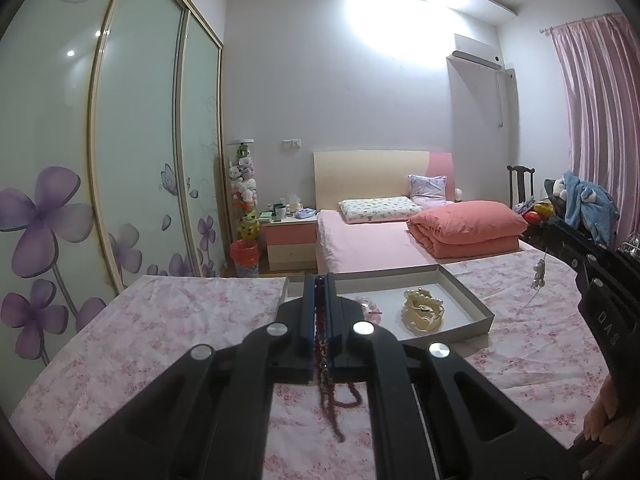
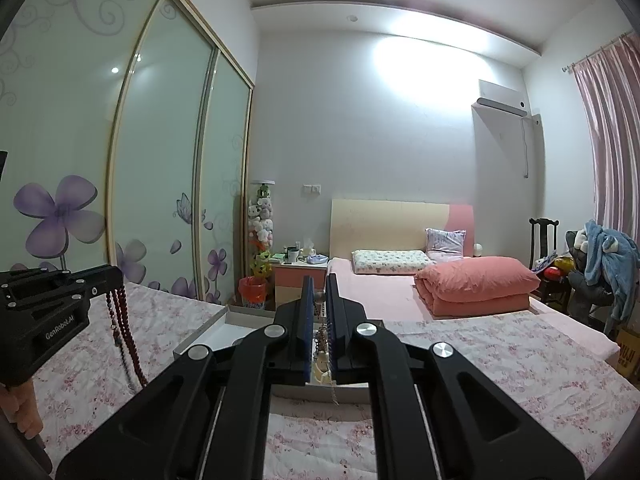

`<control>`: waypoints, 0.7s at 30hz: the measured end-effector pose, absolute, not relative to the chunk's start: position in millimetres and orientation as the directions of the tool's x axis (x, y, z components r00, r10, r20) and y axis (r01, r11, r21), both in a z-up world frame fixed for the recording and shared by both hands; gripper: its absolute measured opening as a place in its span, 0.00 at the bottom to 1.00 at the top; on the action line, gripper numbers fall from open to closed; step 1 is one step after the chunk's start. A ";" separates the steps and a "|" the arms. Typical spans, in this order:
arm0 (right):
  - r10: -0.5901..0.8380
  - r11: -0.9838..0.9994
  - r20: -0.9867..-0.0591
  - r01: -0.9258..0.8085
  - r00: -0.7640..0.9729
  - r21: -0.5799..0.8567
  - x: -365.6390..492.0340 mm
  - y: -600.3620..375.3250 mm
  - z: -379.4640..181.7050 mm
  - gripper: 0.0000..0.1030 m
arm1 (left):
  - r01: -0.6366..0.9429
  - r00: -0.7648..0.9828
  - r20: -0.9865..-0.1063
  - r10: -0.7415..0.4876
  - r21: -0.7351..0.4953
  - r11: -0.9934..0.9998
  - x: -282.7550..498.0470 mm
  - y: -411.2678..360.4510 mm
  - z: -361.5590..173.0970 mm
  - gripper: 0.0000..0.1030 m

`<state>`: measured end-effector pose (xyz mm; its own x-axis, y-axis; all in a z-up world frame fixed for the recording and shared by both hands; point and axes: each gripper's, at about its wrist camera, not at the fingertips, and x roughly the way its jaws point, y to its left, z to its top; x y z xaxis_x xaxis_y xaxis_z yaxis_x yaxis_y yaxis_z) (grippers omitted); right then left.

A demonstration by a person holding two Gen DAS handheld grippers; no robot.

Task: Organize jewelry
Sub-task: 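Carry the red necklace and silver charm over the tray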

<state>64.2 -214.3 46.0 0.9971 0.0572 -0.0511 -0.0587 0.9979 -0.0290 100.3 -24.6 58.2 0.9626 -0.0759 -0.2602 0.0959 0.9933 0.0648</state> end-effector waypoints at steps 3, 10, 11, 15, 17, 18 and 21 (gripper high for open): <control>0.056 0.998 -0.045 -0.058 0.997 -0.029 67.2 -215.4 48.0 0.06 | 0.094 0.963 -0.261 -0.073 0.070 0.993 104.4 -25.7 57.6 0.05; 0.053 0.998 -0.014 -0.054 0.998 -0.027 79.7 -217.9 56.2 0.06 | 0.096 0.962 -0.260 -0.076 0.064 0.993 124.0 -26.8 63.1 0.05; 0.051 0.998 -0.009 -0.052 0.999 -0.024 83.3 -218.6 57.8 0.06 | 0.097 0.962 -0.260 -0.078 0.059 0.994 128.0 -26.9 64.6 0.05; 0.051 0.999 -0.010 -0.051 0.999 -0.001 98.6 -222.6 59.4 0.06 | 0.102 0.962 -0.259 -0.089 0.035 0.994 145.9 -27.5 70.2 0.05; 0.050 0.999 -0.017 -0.050 0.999 0.011 108.8 -225.2 57.7 0.06 | 0.110 0.960 -0.261 -0.100 0.021 0.994 157.4 -29.0 71.3 0.05; 0.049 0.999 -0.025 -0.048 0.999 0.013 115.6 -226.4 55.8 0.06 | 0.113 0.959 -0.263 -0.105 0.017 0.993 163.9 -30.2 71.3 0.05; 0.046 0.999 -0.046 -0.046 0.998 0.014 133.2 -228.0 50.5 0.06 | 0.129 0.954 -0.274 -0.122 0.008 0.992 182.1 -35.4 68.6 0.05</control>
<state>133.2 -228.0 50.5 0.9979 0.0462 -0.0458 -0.0456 0.9989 0.0137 182.1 -35.4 68.6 0.9540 -0.1221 -0.2738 0.1292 0.9916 0.0080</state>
